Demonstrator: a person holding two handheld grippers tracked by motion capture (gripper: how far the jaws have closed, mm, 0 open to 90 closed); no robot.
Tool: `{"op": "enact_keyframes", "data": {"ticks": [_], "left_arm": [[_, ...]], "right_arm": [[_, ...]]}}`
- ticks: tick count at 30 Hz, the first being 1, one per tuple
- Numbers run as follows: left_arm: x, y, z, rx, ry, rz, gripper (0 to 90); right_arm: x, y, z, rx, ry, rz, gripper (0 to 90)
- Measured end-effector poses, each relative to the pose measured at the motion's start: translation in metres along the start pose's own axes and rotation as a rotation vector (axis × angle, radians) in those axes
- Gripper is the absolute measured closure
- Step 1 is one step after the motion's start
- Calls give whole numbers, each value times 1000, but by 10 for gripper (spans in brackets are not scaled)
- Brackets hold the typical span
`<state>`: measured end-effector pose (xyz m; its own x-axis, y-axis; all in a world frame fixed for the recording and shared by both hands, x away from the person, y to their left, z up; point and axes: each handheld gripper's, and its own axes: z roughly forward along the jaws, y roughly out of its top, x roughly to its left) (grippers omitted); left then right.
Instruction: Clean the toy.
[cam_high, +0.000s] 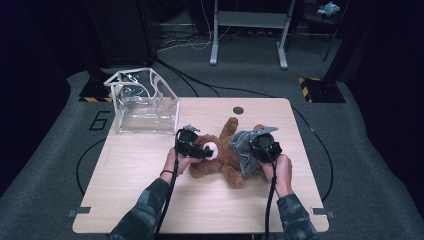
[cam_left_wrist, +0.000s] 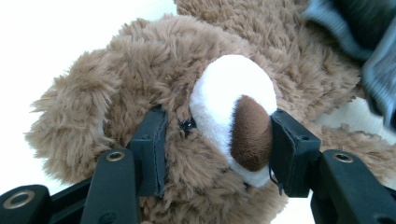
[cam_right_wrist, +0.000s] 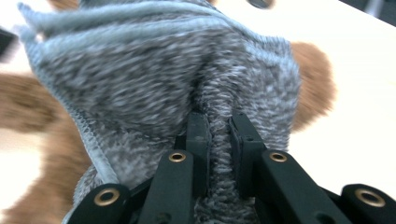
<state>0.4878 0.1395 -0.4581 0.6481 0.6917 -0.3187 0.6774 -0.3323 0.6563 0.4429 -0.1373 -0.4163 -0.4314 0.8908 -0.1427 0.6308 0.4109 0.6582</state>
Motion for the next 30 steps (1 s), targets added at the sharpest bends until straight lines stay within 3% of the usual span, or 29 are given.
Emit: {"op": "enact_keyframes", "data": {"ticks": [4,7,10,12,15,17,19,23,30], "left_arm": [[1,0,0,0,-4,-5,453],[3,0,0,4,-9,-7,454],[3,1,0,5,-9,-5,454],[4,1,0,7,-12,-3,454],[4,1,0,4,-11,-1,454],[4,1,0,5,-12,0,454],[4,1,0,6,-13,0,454],[4,1,1,3,-14,5,454],[5,0,1,-3,-20,0,454]], "right_arm": [[-9,-4,-2,0,-16,26,803],[-2,1,-12,-39,-8,18,803],[14,11,-21,-78,46,-3,803],[30,18,-20,-87,88,-50,803],[52,23,-12,-69,145,-118,802],[64,22,-2,-50,178,-135,803],[70,19,9,-19,166,-145,803],[59,10,16,-9,192,-88,807],[33,-5,1,-19,157,-42,807]]}}
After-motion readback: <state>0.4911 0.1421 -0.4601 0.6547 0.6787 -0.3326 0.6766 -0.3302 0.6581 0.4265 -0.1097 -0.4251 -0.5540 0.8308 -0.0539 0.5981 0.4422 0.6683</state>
